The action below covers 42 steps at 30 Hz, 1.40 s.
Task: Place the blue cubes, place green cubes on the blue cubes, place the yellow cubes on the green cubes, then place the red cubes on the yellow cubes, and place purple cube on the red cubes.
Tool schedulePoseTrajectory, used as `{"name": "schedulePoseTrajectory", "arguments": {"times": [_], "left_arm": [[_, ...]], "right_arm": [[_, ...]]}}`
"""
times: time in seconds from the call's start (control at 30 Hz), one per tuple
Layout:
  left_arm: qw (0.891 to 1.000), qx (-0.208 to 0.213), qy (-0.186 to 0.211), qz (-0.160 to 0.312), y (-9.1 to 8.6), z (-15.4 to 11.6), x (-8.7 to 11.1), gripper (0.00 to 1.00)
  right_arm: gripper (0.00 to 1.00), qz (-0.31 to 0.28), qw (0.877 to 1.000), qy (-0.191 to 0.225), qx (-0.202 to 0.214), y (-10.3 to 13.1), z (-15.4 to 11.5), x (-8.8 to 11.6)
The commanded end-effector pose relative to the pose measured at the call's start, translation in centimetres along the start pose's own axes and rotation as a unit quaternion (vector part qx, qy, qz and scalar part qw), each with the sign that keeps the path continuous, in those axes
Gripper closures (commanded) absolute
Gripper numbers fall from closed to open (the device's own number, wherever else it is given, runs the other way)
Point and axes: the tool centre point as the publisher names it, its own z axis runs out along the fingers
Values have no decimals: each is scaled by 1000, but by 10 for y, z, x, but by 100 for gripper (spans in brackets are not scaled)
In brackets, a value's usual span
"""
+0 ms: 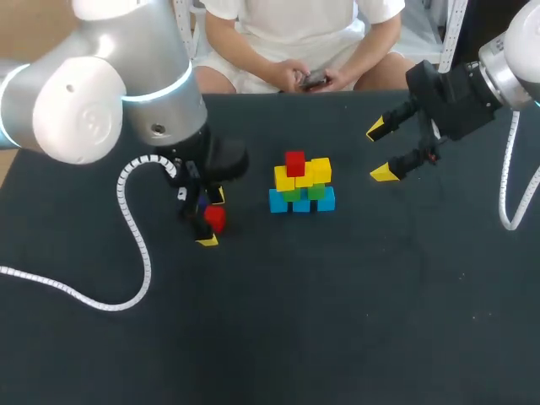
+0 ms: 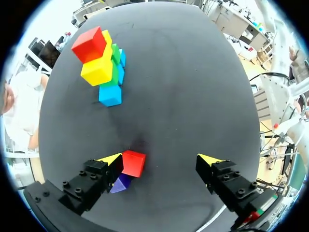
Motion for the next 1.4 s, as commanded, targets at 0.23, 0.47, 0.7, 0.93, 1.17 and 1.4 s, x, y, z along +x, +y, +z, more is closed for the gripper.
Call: {"name": "schedulePoseTrajectory", "arguments": {"times": [0.23, 0.47, 0.7, 0.93, 1.17, 1.4], "left_arm": [[1000, 16, 9, 5, 17, 9, -1, 0], [1000, 23, 16, 8, 27, 15, -2, 0], [999, 28, 28, 7, 29, 17, 1, 0], [999, 30, 34, 3, 24, 19, 4, 0], [999, 32, 37, -2, 21, 20, 8, 5], [999, 35, 42, -3, 19, 22, 9, 50]], "right_arm": [[0, 0, 1000, -1, 1, 1, 0, 0], [0, 0, 1000, -1, 1, 1, 0, 0], [0, 0, 1000, -1, 1, 1, 0, 0], [0, 0, 1000, -1, 1, 1, 0, 0], [0, 0, 1000, -1, 1, 1, 0, 0], [0, 0, 1000, -1, 1, 1, 0, 0]]}}
